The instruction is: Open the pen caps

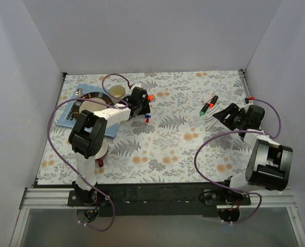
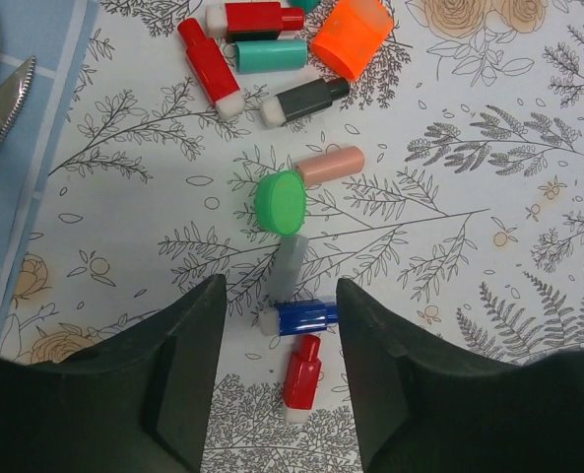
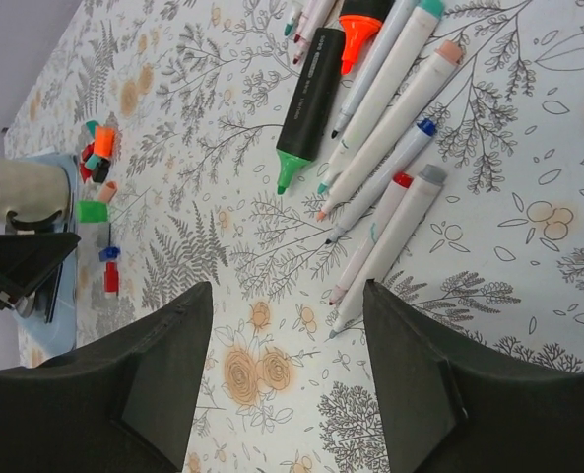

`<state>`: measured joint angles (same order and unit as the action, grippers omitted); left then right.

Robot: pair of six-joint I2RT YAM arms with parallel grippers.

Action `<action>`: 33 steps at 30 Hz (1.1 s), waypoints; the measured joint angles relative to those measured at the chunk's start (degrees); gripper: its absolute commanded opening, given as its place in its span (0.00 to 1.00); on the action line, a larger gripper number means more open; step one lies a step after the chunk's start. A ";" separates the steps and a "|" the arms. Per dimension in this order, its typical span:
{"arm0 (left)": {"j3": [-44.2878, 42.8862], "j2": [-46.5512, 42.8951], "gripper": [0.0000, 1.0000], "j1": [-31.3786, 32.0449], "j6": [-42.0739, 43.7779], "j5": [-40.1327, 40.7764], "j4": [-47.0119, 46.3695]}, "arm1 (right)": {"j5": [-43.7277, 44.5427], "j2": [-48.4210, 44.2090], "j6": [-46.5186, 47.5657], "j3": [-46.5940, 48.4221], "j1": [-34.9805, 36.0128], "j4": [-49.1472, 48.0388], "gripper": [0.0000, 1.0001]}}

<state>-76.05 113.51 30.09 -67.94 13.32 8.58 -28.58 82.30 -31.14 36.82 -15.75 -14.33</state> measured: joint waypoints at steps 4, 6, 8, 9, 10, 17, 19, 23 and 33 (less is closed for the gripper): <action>-0.20 -0.61 0.61 0.00 0.55 0.72 1.27 | -3.65 -1.31 2.67 -0.63 -0.28 -1.07 0.76; 0.09 -2.16 0.75 0.00 1.11 0.61 2.19 | -7.39 -2.84 4.83 -1.27 -0.76 -1.68 0.79; 1.33 -5.40 0.89 0.00 1.99 -0.22 2.36 | -11.39 -4.35 7.15 -1.66 -1.29 -2.40 0.87; 2.73 -7.87 0.93 0.00 2.25 -0.83 2.29 | -13.03 -5.18 8.00 -1.90 -1.49 -2.56 0.90; 4.44 -11.08 0.96 0.00 2.71 -1.55 2.32 | -15.30 -6.58 9.60 -2.23 -1.57 -2.45 0.94; 16.70 -40.30 0.98 -0.04 4.96 -9.62 -0.72 | -19.65 -19.15 26.88 -2.03 -1.81 9.73 0.98; 19.96 -48.61 0.98 -0.13 5.27 -11.65 -1.38 | -17.64 -24.41 32.74 -1.57 -1.81 15.41 0.98; 24.92 -61.75 0.98 -0.33 5.60 -13.55 -0.46 | -10.82 -35.30 40.87 1.60 -1.88 26.47 0.98; 27.58 -79.56 0.98 -0.39 5.51 -13.79 7.39 | 7.76 -44.59 42.25 23.37 -1.88 44.11 0.98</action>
<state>-48.47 33.95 29.69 -62.43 -0.47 15.97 -20.82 37.71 11.11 60.18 -17.63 29.78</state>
